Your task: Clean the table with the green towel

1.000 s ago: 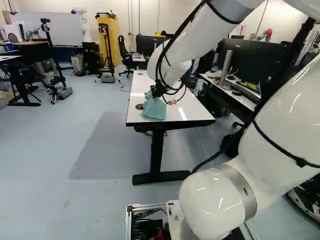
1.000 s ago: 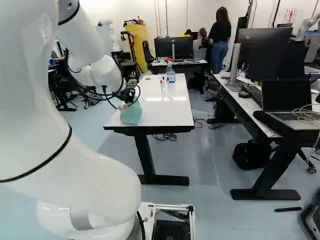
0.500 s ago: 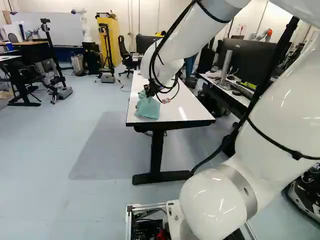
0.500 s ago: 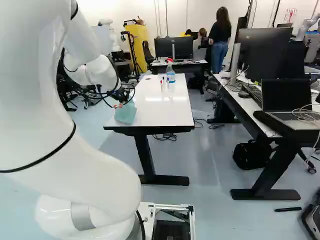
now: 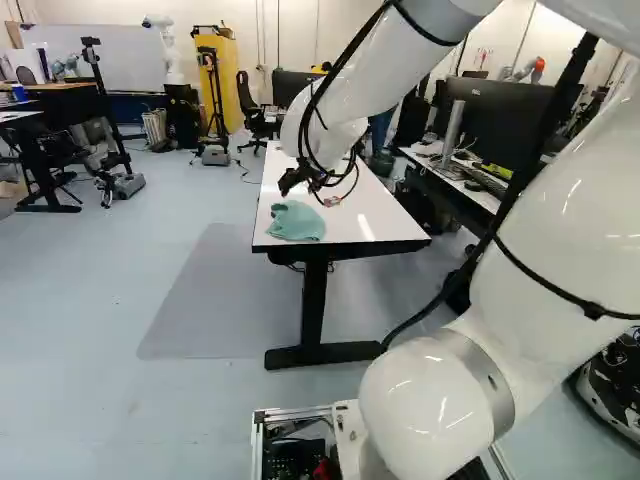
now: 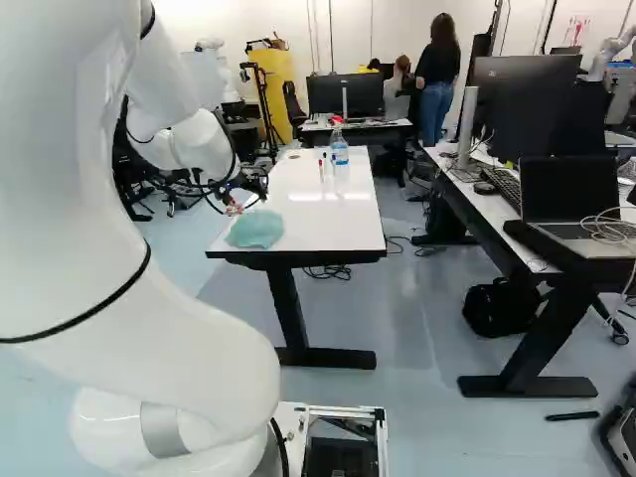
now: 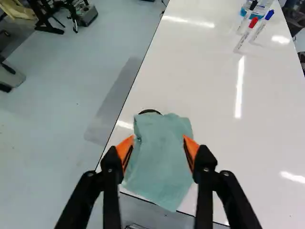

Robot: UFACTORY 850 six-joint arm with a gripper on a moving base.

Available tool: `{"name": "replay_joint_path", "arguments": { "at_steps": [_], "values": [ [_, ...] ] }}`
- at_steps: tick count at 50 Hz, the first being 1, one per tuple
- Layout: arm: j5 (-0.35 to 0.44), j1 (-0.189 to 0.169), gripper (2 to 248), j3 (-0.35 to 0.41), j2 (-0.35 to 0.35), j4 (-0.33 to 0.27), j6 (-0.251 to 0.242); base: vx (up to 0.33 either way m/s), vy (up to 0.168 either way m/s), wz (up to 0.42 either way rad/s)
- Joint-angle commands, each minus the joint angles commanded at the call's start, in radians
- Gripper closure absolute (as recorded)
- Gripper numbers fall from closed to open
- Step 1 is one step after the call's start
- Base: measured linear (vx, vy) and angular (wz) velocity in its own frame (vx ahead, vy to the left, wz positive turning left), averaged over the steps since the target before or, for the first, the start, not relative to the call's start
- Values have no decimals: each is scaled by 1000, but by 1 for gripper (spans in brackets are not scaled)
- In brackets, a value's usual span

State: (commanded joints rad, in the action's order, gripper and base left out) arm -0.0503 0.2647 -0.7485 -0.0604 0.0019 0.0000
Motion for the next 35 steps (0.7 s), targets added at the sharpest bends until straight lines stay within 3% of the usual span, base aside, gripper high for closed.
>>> {"name": "replay_joint_path", "arguments": {
  "at_steps": [1, 5, 6, 11, 12, 22, 35],
  "values": [
    [0, 0, 74, 0, 0, 0, 0, 0, 0, 0],
    [0, 0, 74, 0, 0, 0, 0, 0, 0, 0],
    [0, 0, 38, 0, 0, 0, 0, 0, 0, 0],
    [0, 0, 38, 0, 0, 0, 0, 0, 0, 0],
    [0, 0, 4, 0, 0, 0, 0, 0, 0, 0],
    [0, -3, 3, 2, -16, 0, 0, 0, 0, 0],
    [0, -41, 3, 17, -64, 0, 0, 0, 0, 0]
  ]
}}
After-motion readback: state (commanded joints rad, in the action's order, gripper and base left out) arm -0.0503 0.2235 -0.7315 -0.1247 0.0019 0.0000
